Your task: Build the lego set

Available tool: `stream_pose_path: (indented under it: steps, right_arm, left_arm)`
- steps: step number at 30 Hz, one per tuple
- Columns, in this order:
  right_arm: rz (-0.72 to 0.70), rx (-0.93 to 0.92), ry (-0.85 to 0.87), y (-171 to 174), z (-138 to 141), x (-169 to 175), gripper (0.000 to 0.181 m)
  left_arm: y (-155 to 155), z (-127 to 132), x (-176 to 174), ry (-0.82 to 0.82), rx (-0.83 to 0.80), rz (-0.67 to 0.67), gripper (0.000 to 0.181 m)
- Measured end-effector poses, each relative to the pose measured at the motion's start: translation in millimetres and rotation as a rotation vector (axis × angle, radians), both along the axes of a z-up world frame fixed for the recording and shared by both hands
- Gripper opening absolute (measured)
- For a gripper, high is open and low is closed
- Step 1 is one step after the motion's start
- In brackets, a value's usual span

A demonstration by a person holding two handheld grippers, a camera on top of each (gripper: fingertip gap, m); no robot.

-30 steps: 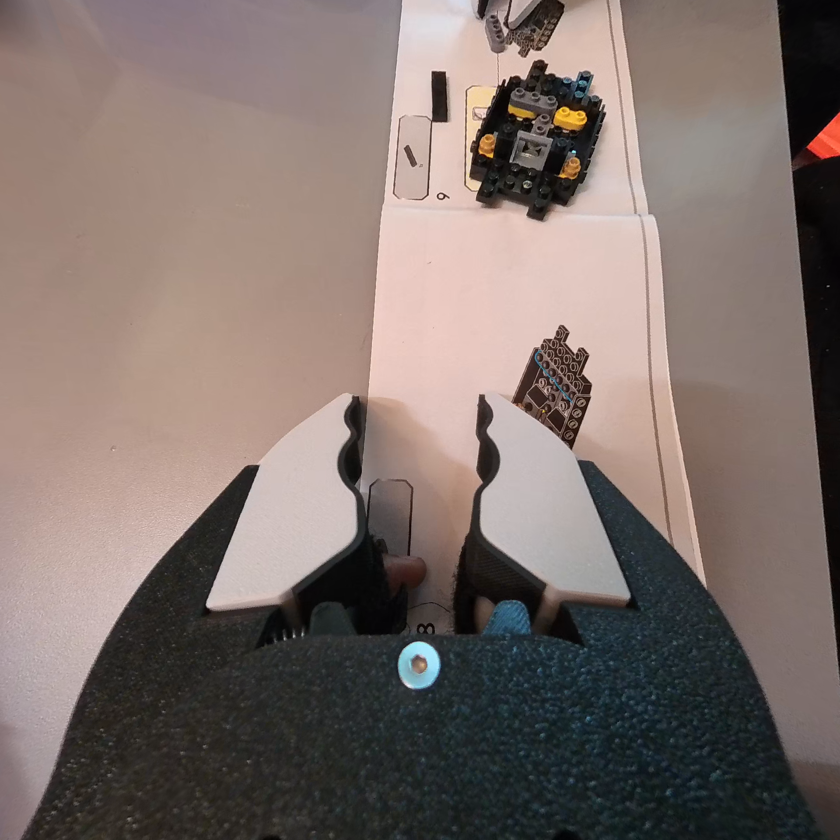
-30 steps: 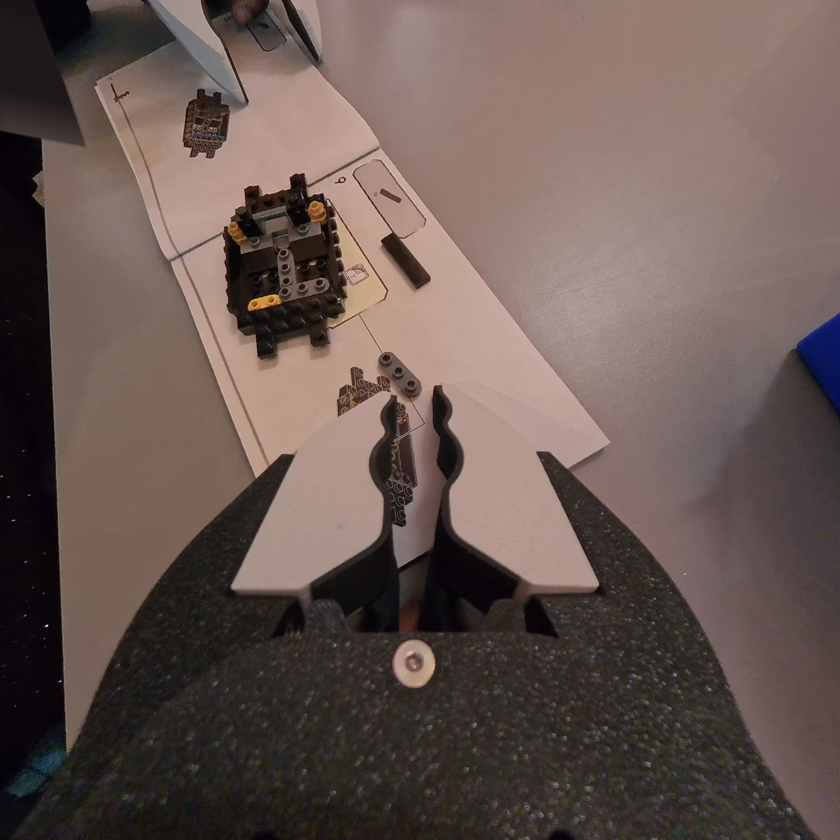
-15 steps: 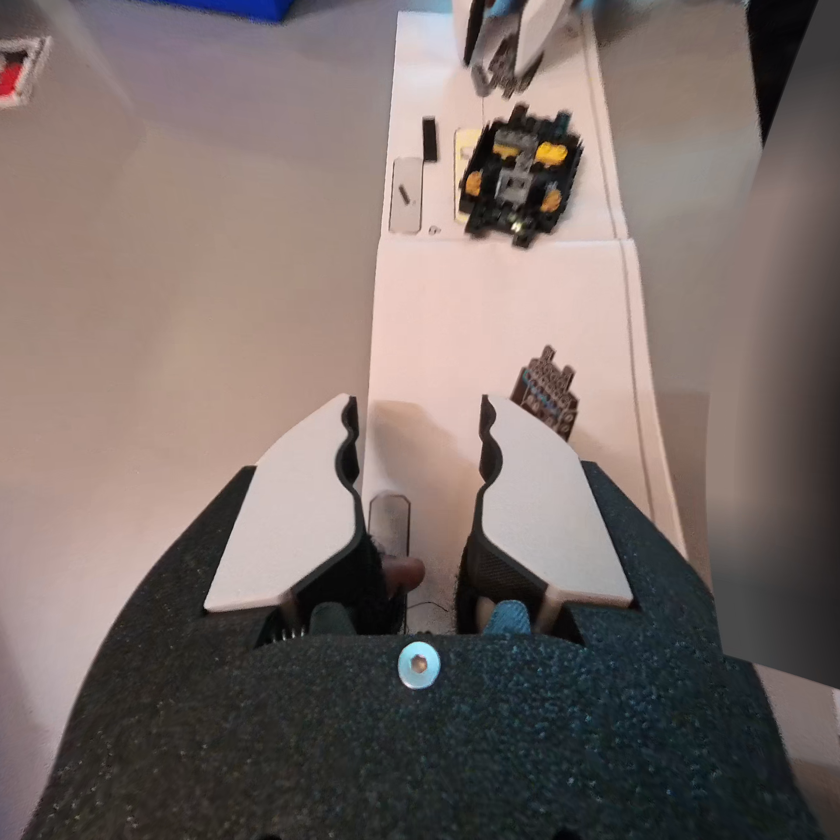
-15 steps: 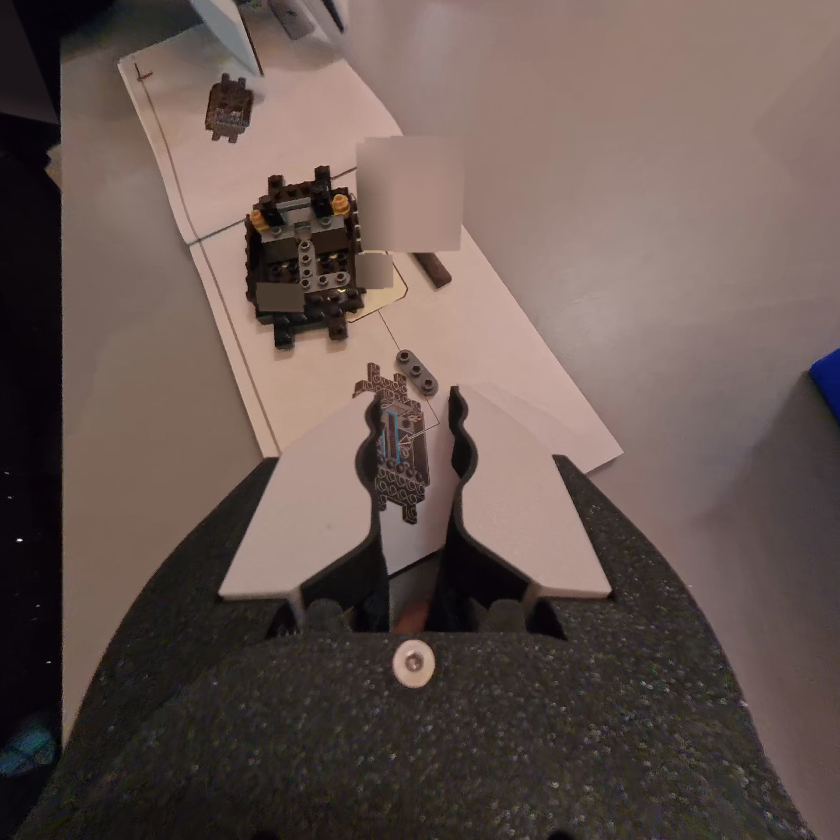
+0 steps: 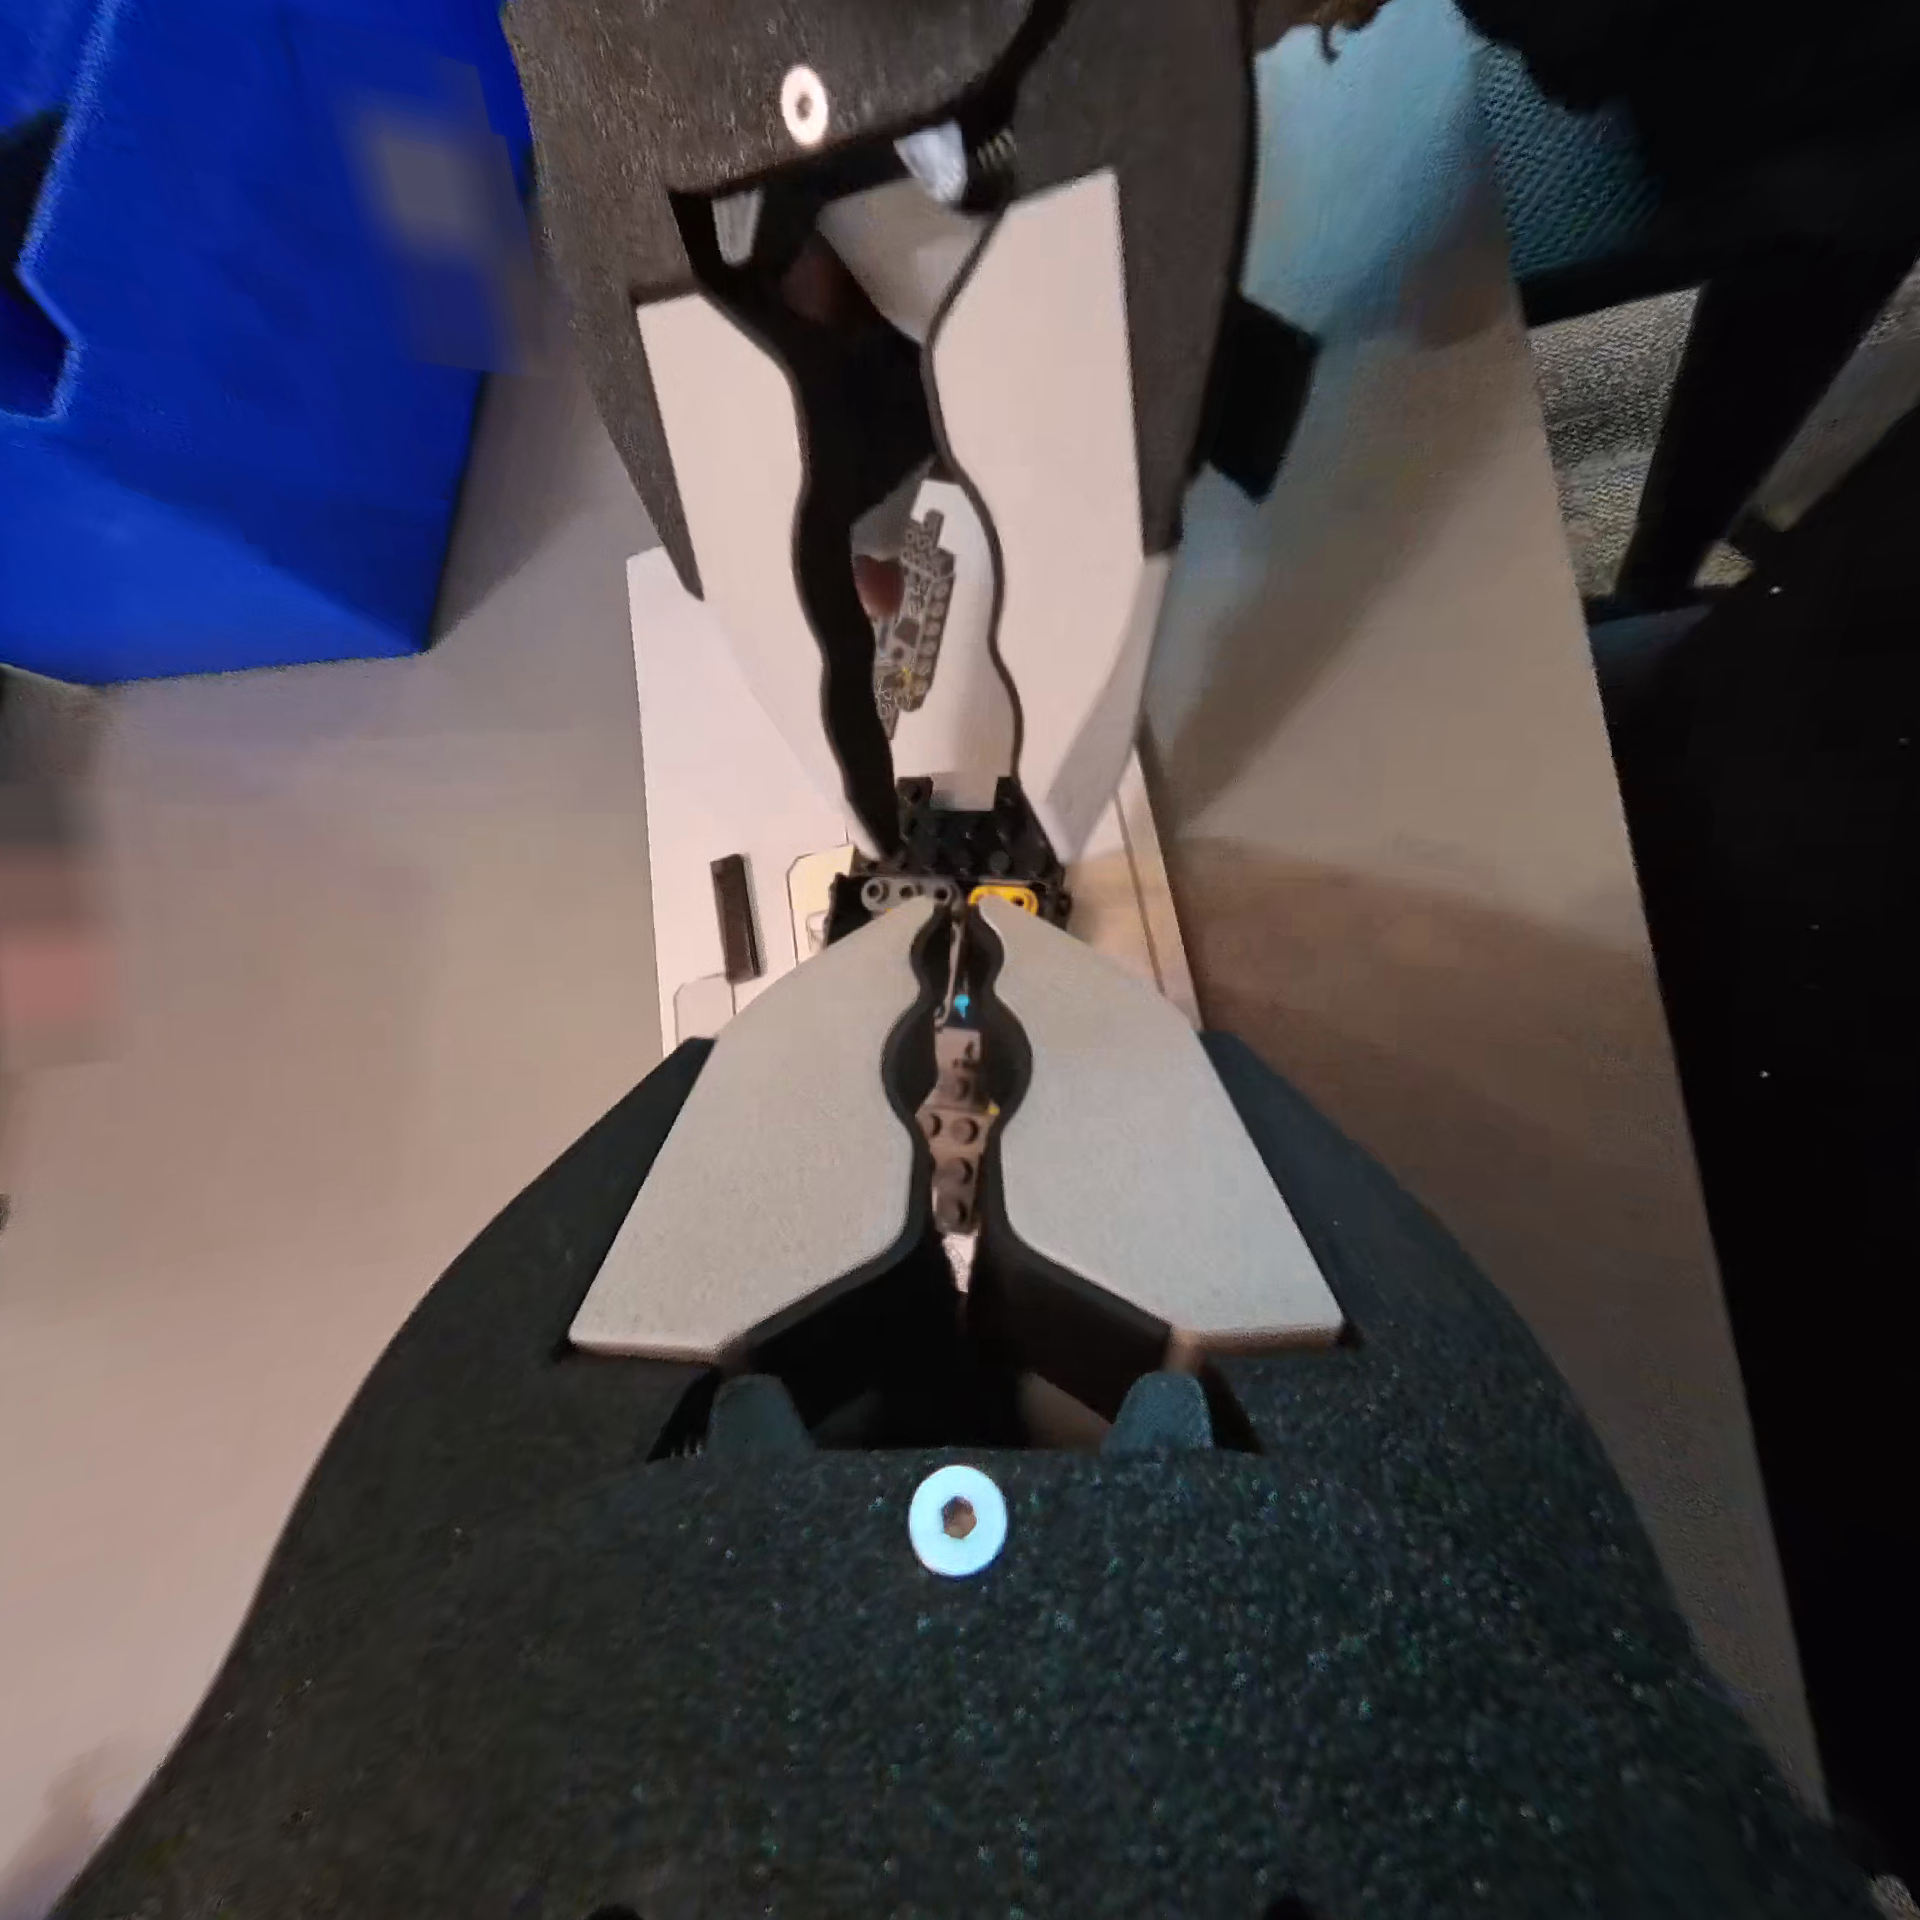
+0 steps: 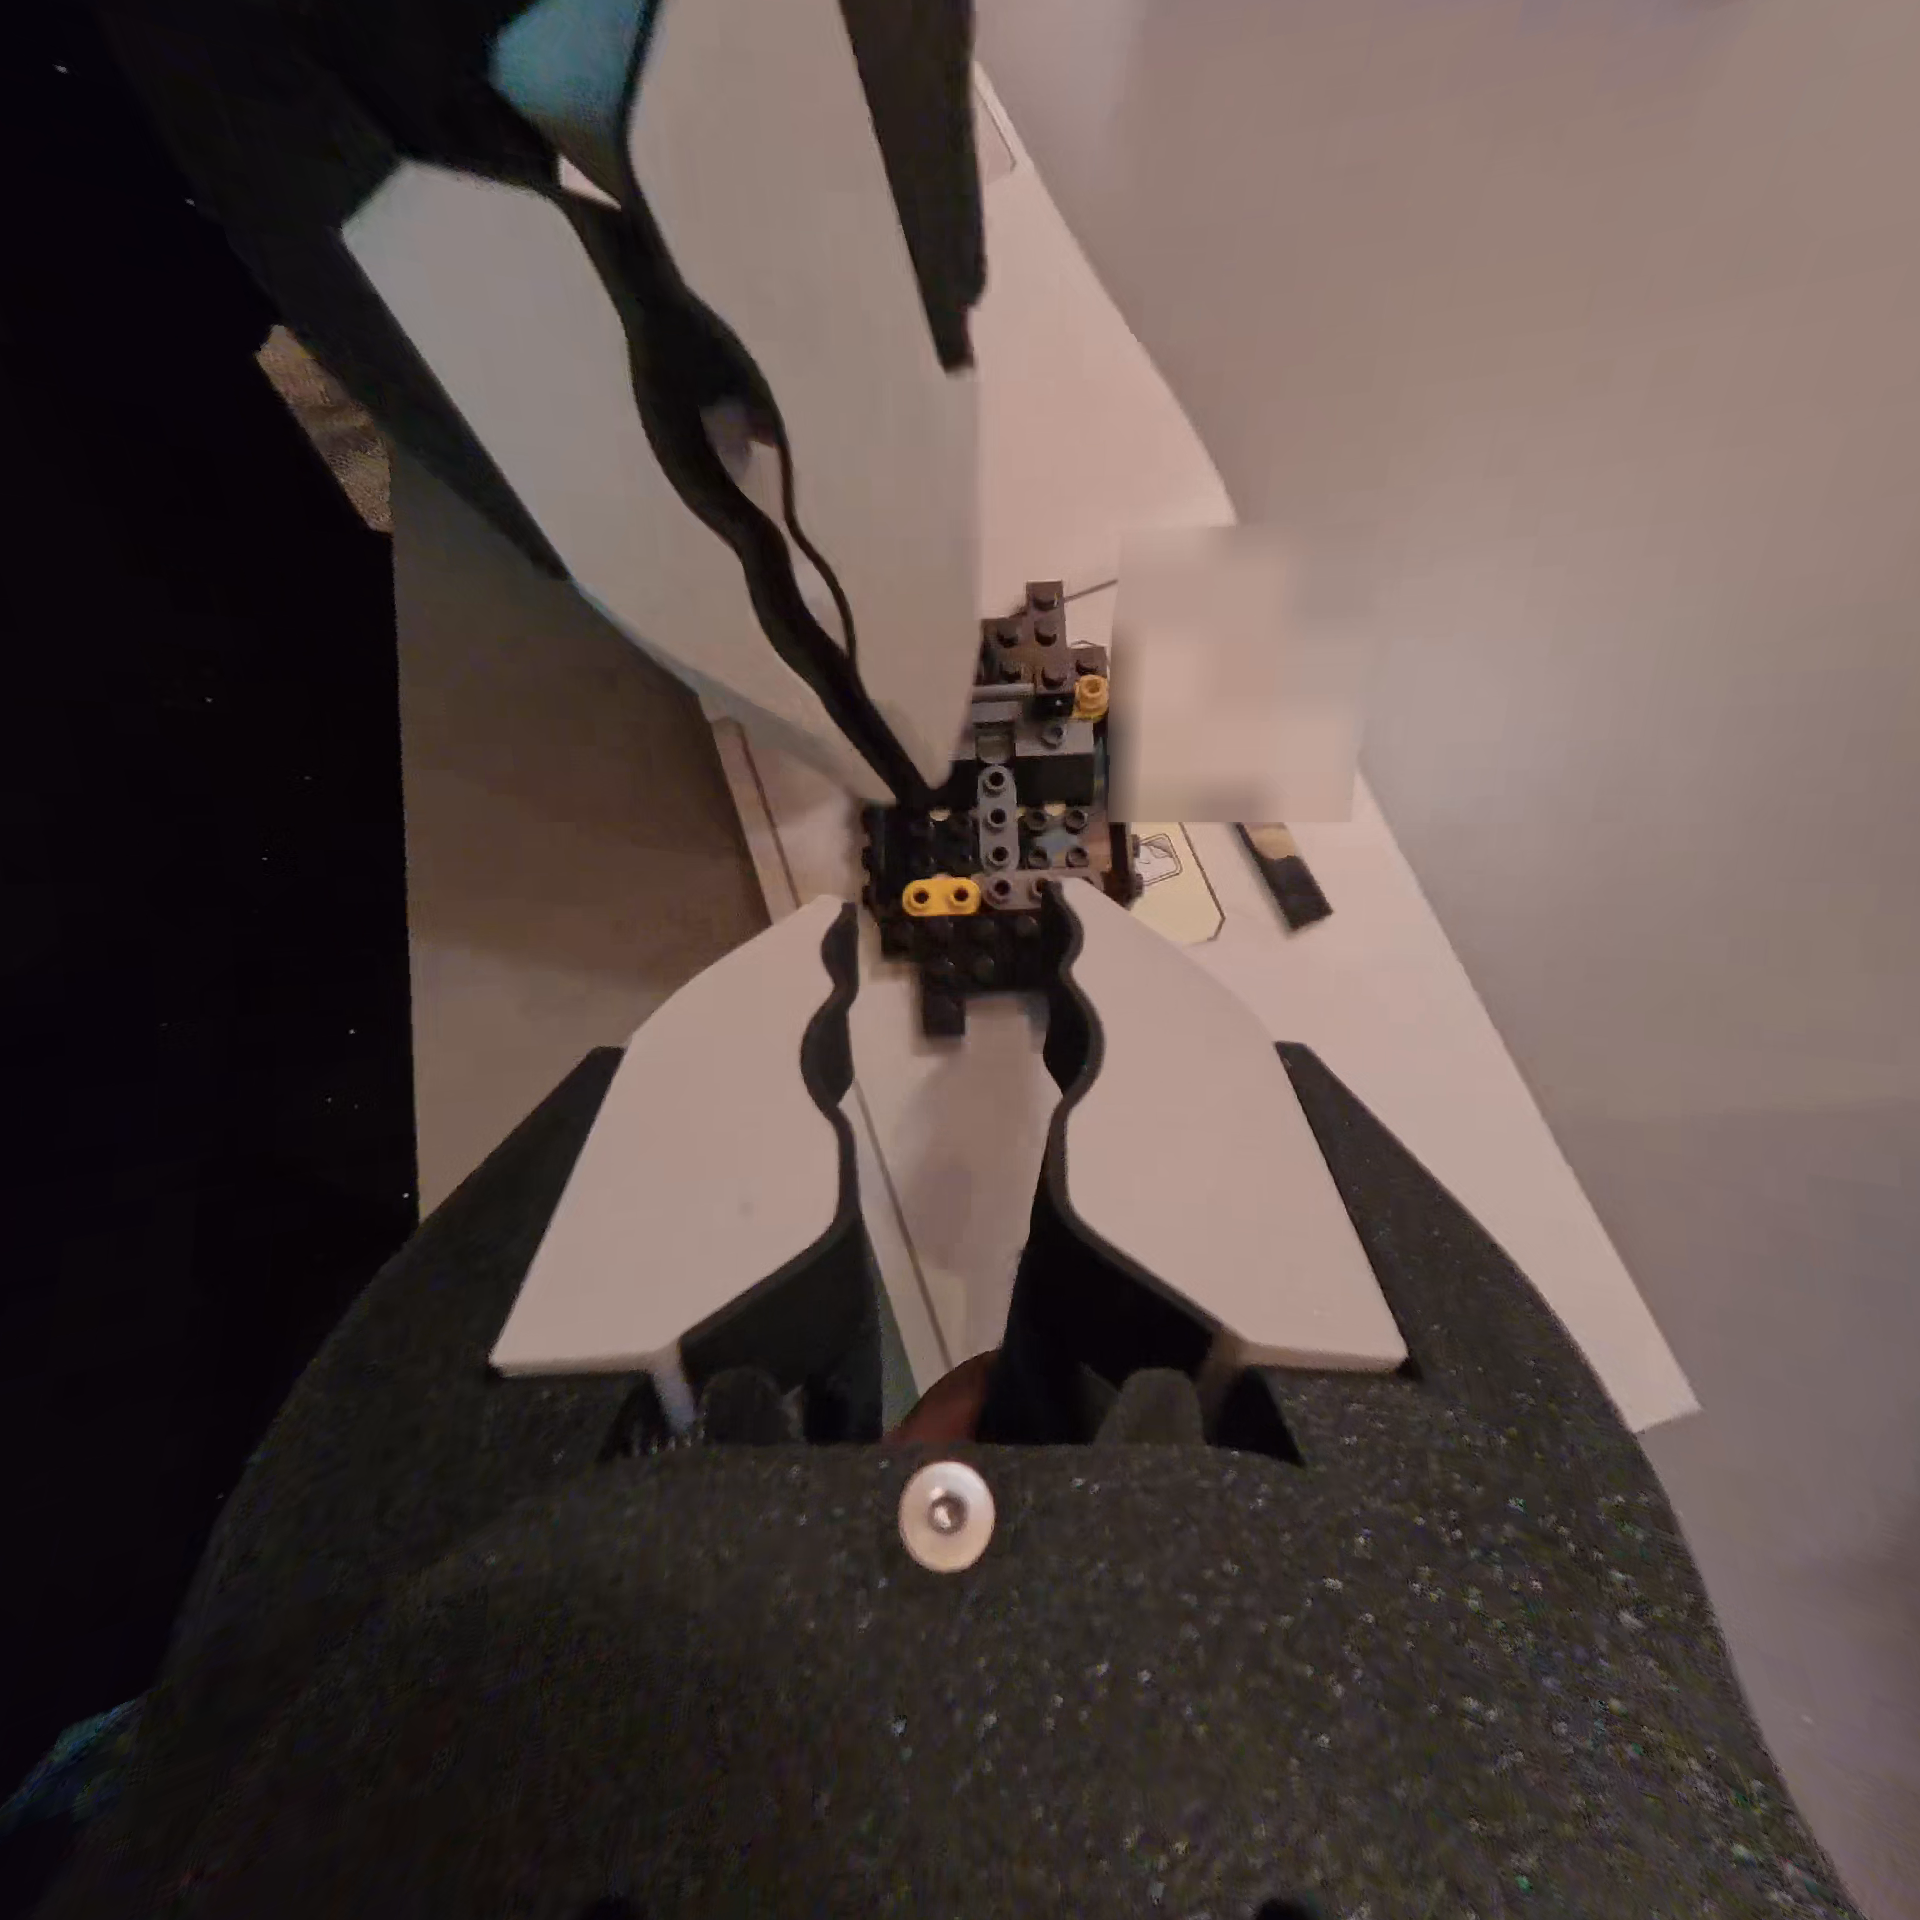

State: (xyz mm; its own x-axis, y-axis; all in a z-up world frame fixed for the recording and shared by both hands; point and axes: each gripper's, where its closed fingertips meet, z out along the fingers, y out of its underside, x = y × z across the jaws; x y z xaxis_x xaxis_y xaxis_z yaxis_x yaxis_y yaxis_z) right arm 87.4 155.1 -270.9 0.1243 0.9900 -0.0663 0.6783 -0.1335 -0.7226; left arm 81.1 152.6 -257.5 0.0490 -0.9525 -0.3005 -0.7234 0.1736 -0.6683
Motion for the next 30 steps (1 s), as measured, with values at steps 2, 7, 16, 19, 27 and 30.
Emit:
stream_pose_path:
  steps: [2, 7, 16, 19, 27, 30]
  right_arm:
    - [-0.024, 0.0, -0.03, 3, -4, -2, 0.032]
    - [-0.09, -0.017, -0.039, 14, -6, -5, 0.026]
    - [-0.108, 0.013, -0.103, 17, -10, -8, 0.024]
    - [-0.126, 0.023, -0.112, 19, -12, -8, 0.022]
    - [-0.175, 0.042, -0.166, 20, -13, -6, 0.022]
    - [-0.219, 0.058, -0.206, 21, -14, -6, 0.022]
  left_arm:
    - [3, -4, 5, 0.01, -0.05, 0.008, 0.0]
    - [7, -24, -2, 0.073, -0.155, 0.053, 0.0]
    - [15, -23, 0, 0.041, -0.158, 0.098, 0.0]
    - [17, -26, 0, 0.045, -0.176, 0.1, 0.0]
    - [15, -27, -1, 0.024, -0.256, 0.105, 0.0]
    - [15, -27, -1, 0.015, -0.264, 0.103, 0.0]
